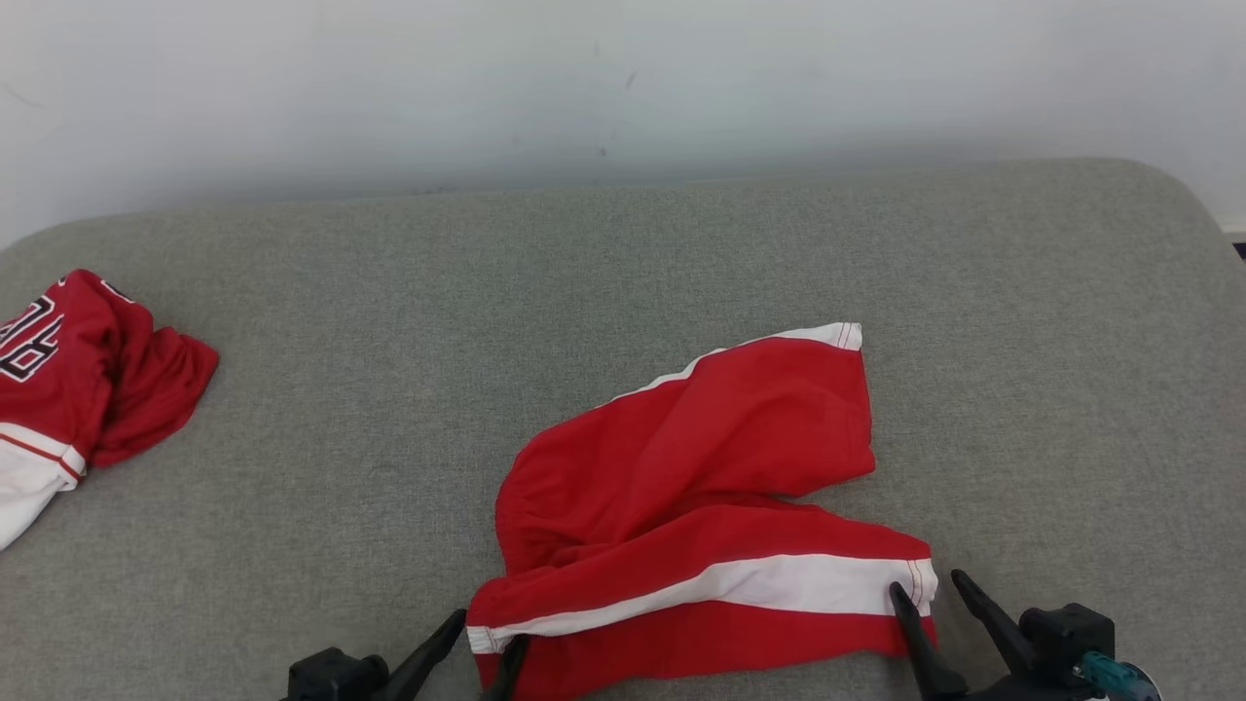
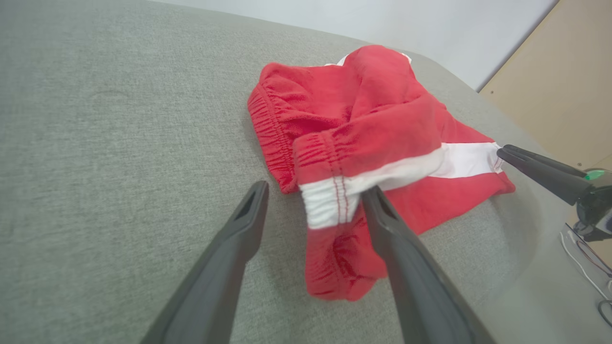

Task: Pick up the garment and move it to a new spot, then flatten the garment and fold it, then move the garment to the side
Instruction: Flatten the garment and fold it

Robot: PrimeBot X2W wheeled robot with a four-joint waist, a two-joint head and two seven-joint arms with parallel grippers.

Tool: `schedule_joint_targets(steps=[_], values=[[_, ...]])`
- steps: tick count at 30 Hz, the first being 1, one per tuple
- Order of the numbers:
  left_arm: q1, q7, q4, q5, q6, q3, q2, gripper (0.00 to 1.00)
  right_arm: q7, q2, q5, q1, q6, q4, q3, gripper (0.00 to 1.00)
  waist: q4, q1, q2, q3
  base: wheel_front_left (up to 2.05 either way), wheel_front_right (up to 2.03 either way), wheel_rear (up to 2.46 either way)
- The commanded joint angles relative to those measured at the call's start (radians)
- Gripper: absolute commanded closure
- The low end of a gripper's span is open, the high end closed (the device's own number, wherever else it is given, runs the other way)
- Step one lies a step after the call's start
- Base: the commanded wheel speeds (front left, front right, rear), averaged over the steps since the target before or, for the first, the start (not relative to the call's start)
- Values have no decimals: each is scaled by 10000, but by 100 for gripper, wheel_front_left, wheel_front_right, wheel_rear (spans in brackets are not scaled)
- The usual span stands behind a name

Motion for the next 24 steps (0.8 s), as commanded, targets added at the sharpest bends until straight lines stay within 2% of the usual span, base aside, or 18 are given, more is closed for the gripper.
schedule_joint_targets(steps=[1, 2, 3, 4, 5, 10, 18, 19, 24], values=[[-176, -4, 61, -194, 14, -131, 93, 0, -4, -4, 172, -133, -26, 205, 162, 0, -4, -1, 0, 87, 0, 0, 0], [-319, -4, 101, -348, 14, -378, 136, 64, -6, 39, 355, -305, -24, 352, 349, 16, 19, -1, 0, 141, 0, 0, 0], [-378, -5, 99, -484, 13, -468, 162, 100, -4, 67, 432, -365, -24, 418, 428, 52, 22, -1, 0, 175, 0, 0, 0], [-412, -5, 103, -627, 13, -529, 178, 100, -4, 94, 532, -393, -24, 499, 518, 72, 23, -1, 0, 199, 0, 0, 0], [-447, -5, 103, -678, 13, -602, 221, 100, -6, 105, 585, -449, -24, 450, 618, 100, 25, -1, 0, 219, 0, 0, 0], [-401, -6, -124, -781, 13, -550, 137, 100, -4, 91, 801, -378, -24, 155, 699, 100, 62, -1, 0, 228, 0, 0, 0], [-336, -7, -783, -573, 13, -71, 121, 100, -4, -195, 517, -114, -24, -1345, 497, 100, 56, -1, 0, 244, 0, 0, 0], [-589, -7, -991, -581, 13, 49, 142, 100, -6, -202, 396, -290, -24, -1811, 457, 100, 3, -1, 0, 278, 0, 0, 0], [-1487, -7, -1200, -644, 13, 207, 338, 100, -4, -346, 446, -888, -24, -2461, 432, 100, -57, -1, 0, 456, 0, 0, 0]])
